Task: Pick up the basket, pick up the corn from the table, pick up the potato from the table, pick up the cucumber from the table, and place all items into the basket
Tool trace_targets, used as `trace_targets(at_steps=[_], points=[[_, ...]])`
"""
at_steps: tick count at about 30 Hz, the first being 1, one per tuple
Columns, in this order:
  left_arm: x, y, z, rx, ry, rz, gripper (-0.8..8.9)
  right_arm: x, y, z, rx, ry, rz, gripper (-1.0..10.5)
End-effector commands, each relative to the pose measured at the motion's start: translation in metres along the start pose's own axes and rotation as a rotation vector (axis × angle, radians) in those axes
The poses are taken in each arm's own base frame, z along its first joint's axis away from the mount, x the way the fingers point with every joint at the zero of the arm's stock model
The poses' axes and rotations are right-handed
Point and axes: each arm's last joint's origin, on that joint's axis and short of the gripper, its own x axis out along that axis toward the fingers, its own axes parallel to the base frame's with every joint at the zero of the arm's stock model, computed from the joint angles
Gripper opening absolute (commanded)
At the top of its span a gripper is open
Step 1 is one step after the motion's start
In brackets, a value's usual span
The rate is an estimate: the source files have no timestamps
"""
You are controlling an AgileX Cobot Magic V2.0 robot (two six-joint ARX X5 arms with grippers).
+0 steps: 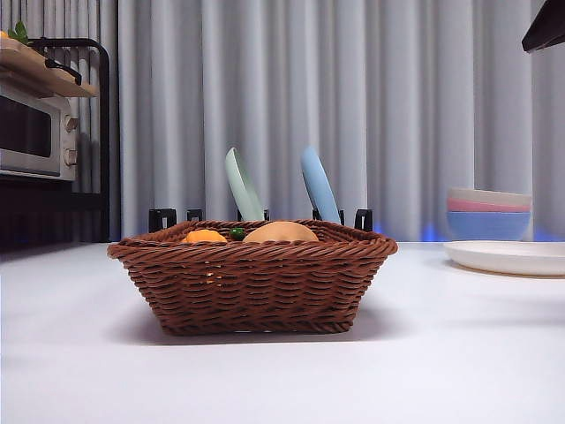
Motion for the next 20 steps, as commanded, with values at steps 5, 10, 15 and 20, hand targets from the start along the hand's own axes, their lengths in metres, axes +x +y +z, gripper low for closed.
trace_targets(at_steps=[5, 10, 15, 20], points=[[0.006, 0.014, -0.038, -0.006, 0.017, 0.132, -0.02, 0.0, 0.0, -0.001, 0.01, 0.007, 0.0, -0.2], [0.009, 0.017, -0.058, -0.014, 0.037, 0.167, -0.02, 0.0, 0.0, -0.001, 0.009, 0.007, 0.001, -0.2], [0.014, 0.017, -0.071, -0.016, 0.047, 0.163, -0.02, 0.0, 0.0, -0.001, 0.009, 0.006, 0.001, -0.2], [0.014, 0.016, -0.071, -0.02, 0.039, 0.148, -0.01, 0.0, 0.0, -0.001, 0.009, 0.007, 0.001, -0.2]])
